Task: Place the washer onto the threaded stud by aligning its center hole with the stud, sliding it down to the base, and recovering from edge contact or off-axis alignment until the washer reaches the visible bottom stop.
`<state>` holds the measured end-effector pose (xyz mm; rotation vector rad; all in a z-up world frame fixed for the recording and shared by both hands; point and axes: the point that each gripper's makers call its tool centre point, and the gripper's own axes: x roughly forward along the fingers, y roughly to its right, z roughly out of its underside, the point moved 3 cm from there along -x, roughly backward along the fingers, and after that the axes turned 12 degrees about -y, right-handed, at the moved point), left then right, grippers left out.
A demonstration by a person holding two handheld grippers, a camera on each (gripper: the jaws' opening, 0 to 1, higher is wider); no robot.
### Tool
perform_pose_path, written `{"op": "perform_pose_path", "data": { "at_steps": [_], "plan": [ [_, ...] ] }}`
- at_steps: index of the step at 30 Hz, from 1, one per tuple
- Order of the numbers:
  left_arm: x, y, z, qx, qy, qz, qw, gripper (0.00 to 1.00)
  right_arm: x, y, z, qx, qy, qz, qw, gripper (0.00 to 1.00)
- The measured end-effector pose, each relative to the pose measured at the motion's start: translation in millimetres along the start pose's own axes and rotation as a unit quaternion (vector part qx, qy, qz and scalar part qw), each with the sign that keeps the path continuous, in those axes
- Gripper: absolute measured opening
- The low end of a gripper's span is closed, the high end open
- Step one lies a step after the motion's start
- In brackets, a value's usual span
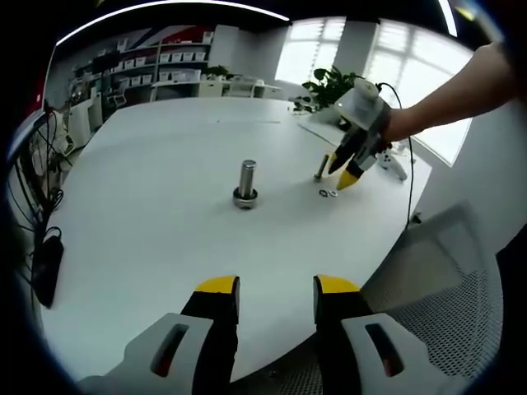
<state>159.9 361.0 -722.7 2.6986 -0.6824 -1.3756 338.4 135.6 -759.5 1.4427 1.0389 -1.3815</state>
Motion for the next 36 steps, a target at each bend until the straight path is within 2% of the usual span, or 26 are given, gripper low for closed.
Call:
{"op": "perform_pose_path", "data": {
  "at_steps": [13,24,36],
  "plan": [
    [-0.3,-0.3,-0.8,-0.001,0.005,0.003,1.0000,0.34,4.9,-19.8,-5.8,-0.010,0.002,-0.009,0.9999,0.39],
    [-0.7,0.0,-1.2,-0.002,0.006,0.004,1.0000,0.34,8.6,-27.6,-8.2,-0.016,0.001,-0.010,0.9998,0.42],
    [-0.4,0.0,-1.3,-0.002,0.007,0.005,1.0000,0.34,9.4,-29.8,-8.0,-0.012,-0.003,-0.017,0.9998,0.38]
  ]
}}
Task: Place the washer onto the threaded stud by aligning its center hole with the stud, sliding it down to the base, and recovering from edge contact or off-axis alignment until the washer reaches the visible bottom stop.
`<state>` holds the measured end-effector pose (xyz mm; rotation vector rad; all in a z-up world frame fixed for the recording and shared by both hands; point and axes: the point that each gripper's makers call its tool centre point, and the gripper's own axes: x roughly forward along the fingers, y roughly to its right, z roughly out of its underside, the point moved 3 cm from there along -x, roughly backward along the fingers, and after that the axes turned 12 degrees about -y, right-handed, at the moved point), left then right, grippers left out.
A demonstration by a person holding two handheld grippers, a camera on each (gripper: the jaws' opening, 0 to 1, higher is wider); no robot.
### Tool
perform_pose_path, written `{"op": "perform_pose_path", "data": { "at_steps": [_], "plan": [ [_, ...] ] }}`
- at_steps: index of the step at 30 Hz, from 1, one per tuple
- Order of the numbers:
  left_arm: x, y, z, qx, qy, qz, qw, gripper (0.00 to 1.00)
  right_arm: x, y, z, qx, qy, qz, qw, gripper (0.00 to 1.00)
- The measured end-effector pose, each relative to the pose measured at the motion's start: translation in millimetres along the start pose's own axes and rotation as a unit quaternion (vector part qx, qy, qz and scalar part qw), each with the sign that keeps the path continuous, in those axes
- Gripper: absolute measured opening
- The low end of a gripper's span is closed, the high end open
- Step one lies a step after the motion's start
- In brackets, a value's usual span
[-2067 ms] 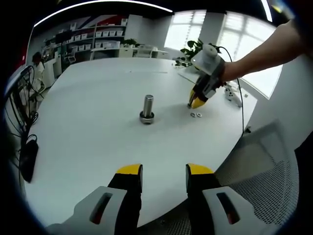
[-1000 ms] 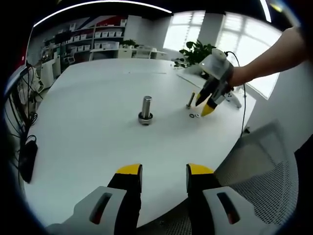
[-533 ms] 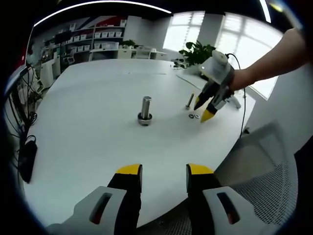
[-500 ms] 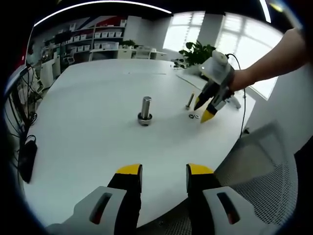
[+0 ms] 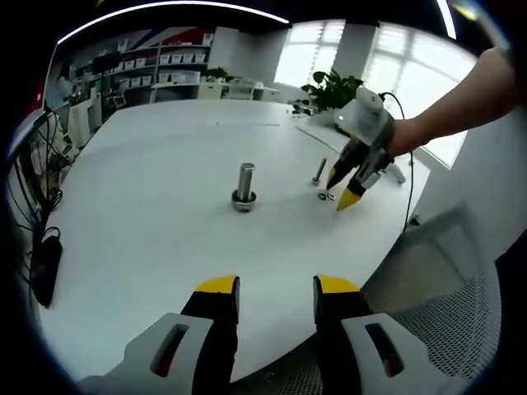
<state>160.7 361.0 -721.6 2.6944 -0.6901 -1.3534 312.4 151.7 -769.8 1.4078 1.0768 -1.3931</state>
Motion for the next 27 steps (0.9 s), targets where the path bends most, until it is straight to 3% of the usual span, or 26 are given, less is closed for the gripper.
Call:
{"op": "perform_pose_path", "data": {
  "at_steps": [17,27],
  "plan": [
    [-0.4,-0.1,-0.2,0.000,0.000,-0.001,1.0000,0.34,0.5,4.2,0.0,-0.006,-0.002,0.000,1.0000,0.34],
    [-0.1,-0.3,0.4,-0.001,-0.002,-0.001,1.0000,0.34,0.0,6.5,0.4,-0.009,-0.003,0.000,1.0000,0.25]
  ]
}}
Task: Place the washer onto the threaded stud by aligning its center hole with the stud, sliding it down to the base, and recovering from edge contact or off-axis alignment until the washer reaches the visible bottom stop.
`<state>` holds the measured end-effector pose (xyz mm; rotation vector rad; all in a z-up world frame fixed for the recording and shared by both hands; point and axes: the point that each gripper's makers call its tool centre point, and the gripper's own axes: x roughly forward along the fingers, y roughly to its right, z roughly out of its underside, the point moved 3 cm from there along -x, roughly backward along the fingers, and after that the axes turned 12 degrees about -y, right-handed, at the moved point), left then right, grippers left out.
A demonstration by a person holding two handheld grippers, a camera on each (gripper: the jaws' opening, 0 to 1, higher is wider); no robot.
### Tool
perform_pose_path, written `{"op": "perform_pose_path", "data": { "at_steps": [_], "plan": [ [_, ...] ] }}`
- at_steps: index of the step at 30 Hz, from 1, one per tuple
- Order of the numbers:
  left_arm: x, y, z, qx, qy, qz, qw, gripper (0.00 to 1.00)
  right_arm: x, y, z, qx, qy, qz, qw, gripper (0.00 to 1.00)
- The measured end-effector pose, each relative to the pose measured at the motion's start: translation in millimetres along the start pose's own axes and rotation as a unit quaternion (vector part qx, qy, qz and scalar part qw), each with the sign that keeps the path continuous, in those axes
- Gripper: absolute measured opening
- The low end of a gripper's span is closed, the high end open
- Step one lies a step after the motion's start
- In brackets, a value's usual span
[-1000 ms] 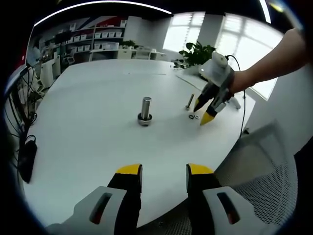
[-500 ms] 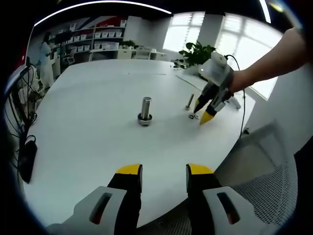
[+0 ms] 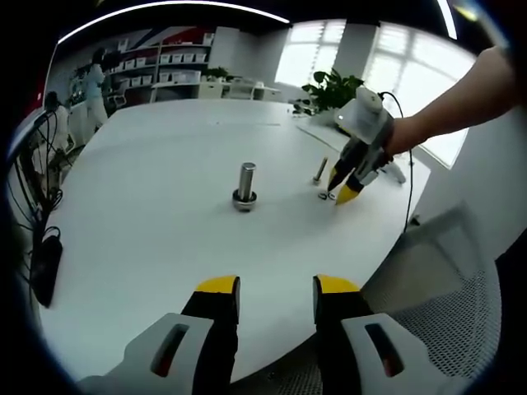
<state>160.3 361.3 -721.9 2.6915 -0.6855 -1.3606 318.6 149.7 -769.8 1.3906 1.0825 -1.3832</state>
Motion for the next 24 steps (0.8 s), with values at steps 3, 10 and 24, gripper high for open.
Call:
{"op": "perform_pose_path", "data": {
  "at_steps": [3,10,24],
  "plan": [
    [-0.2,-0.1,-0.3,0.000,0.000,-0.001,1.0000,0.34,-0.3,-0.5,-0.1,-0.005,-0.001,0.002,1.0000,0.25],
    [0.7,-0.6,0.4,0.000,-0.002,-0.001,1.0000,0.34,0.2,-0.5,-0.3,-0.012,-0.002,0.003,0.9999,0.22],
    [-0.2,-1.0,-0.1,-0.002,-0.001,-0.003,1.0000,0.34,0.4,-0.4,-0.9,-0.015,-0.003,0.008,0.9999,0.15]
  ]
}}
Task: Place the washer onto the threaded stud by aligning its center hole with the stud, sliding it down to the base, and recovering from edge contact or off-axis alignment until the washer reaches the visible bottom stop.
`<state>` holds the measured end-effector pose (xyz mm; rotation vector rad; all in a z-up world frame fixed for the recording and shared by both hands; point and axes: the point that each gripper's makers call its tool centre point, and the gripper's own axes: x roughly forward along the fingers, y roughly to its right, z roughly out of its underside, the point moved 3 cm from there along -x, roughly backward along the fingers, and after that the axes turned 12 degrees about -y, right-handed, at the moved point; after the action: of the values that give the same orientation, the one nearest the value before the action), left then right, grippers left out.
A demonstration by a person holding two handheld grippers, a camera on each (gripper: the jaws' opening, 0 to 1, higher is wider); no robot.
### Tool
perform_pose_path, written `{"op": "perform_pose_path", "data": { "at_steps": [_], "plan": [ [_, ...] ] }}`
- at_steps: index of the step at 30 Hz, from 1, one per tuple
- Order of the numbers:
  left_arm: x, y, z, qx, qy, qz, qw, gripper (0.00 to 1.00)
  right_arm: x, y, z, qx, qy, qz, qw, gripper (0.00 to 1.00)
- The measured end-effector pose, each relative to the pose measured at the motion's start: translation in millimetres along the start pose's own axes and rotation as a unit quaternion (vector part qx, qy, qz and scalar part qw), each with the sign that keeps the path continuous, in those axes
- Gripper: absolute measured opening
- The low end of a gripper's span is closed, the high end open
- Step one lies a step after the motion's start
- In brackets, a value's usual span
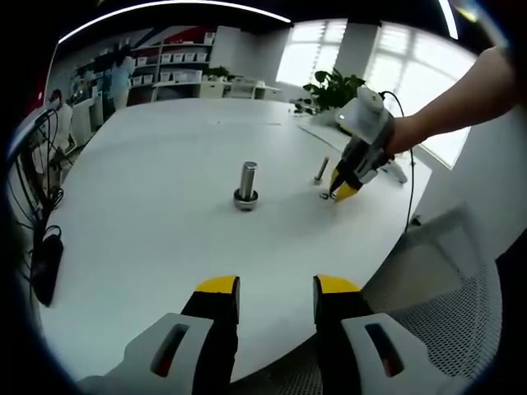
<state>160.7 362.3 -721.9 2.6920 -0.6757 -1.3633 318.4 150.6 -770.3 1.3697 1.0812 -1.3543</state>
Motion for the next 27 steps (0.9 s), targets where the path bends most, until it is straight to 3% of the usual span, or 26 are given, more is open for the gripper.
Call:
{"op": "perform_pose_path", "data": {
  "at_steps": [27],
  "plan": [
    [0.5,-0.1,0.5,0.002,-0.002,0.000,1.0000,0.34,0.1,-0.4,0.2,0.034,0.009,0.007,0.9994,0.14]
  ]
}}
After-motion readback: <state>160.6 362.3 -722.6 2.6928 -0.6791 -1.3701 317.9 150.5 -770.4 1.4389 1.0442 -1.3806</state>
